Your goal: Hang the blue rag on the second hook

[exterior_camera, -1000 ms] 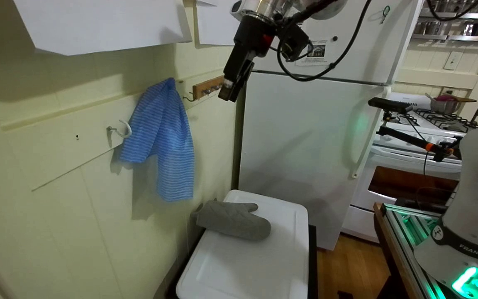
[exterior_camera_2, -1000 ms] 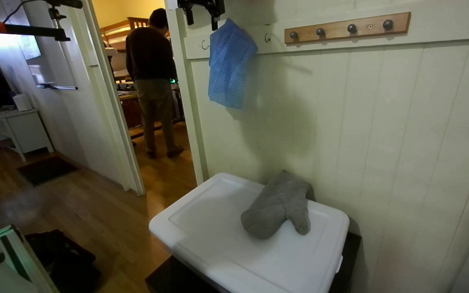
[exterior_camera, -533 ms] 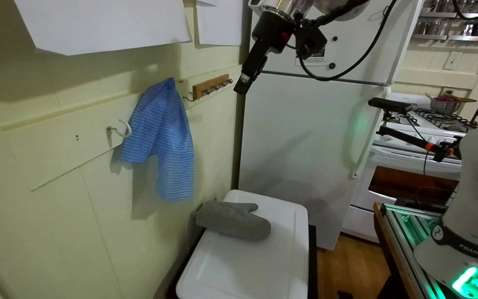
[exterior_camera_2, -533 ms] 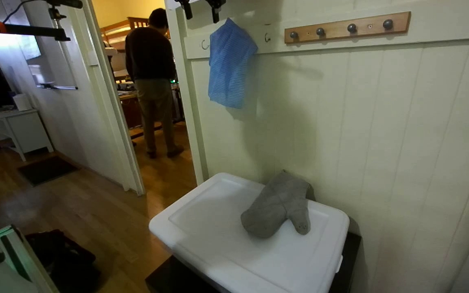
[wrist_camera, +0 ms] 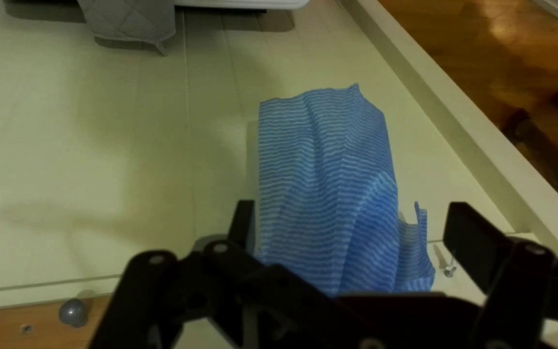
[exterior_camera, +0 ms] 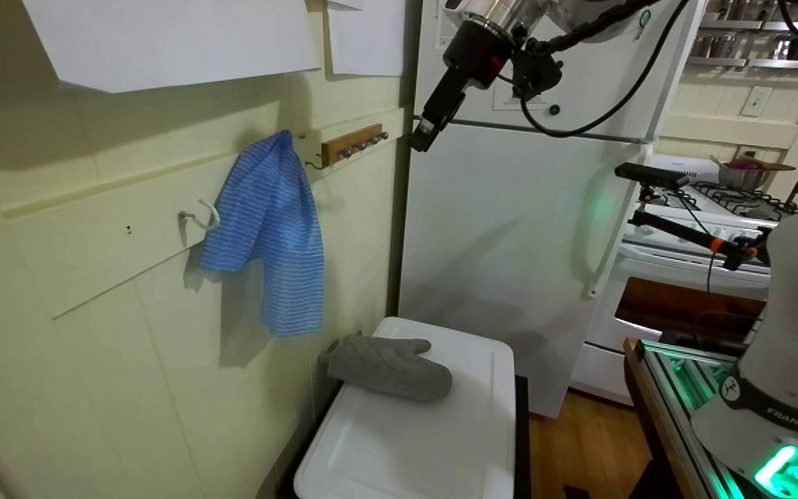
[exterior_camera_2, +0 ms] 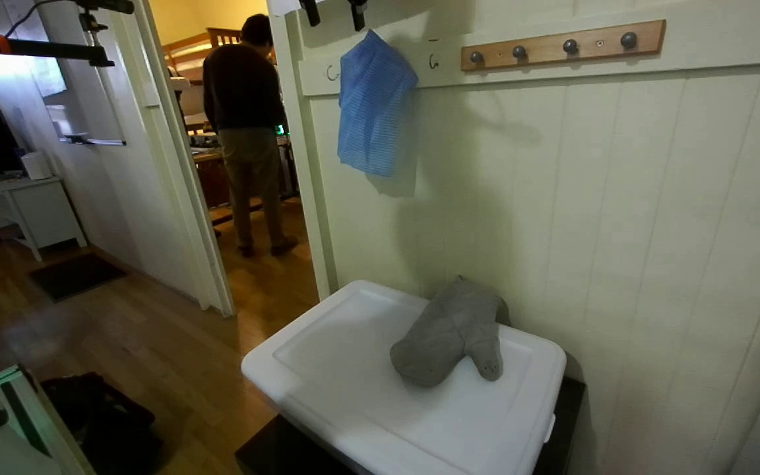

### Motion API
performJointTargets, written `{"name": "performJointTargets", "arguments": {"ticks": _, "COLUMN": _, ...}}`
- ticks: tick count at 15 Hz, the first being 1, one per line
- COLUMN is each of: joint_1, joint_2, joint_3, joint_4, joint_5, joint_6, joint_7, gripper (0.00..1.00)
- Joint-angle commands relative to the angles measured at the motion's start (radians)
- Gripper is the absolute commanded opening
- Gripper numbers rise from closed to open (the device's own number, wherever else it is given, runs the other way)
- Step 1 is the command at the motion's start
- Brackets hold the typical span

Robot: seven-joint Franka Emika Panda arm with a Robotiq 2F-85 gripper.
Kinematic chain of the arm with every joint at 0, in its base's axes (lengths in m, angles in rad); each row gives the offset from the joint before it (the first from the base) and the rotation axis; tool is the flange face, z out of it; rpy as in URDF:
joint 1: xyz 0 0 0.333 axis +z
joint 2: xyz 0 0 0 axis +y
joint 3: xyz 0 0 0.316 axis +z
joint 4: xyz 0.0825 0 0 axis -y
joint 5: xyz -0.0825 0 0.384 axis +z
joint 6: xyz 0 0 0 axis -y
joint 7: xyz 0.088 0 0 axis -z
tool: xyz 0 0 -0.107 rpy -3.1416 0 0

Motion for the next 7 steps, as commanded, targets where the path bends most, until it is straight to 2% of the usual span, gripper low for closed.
{"name": "performJointTargets", "arguments": {"ticks": 1, "joint_1": 0.022, "joint_2": -0.010, "joint_3": -0.027, "joint_4": -0.006, "joint_5": -0.011, "joint_6": -0.001, "joint_7": 0.008, "gripper": 1.00}}
{"name": "performJointTargets", "arguments": {"ticks": 7, "joint_1": 0.027, "joint_2": -0.010, "joint_3": -0.033, "joint_4": -0.006, "joint_5": -0.010, "joint_6": -0.001, "joint_7": 0.007, "gripper": 1.00}}
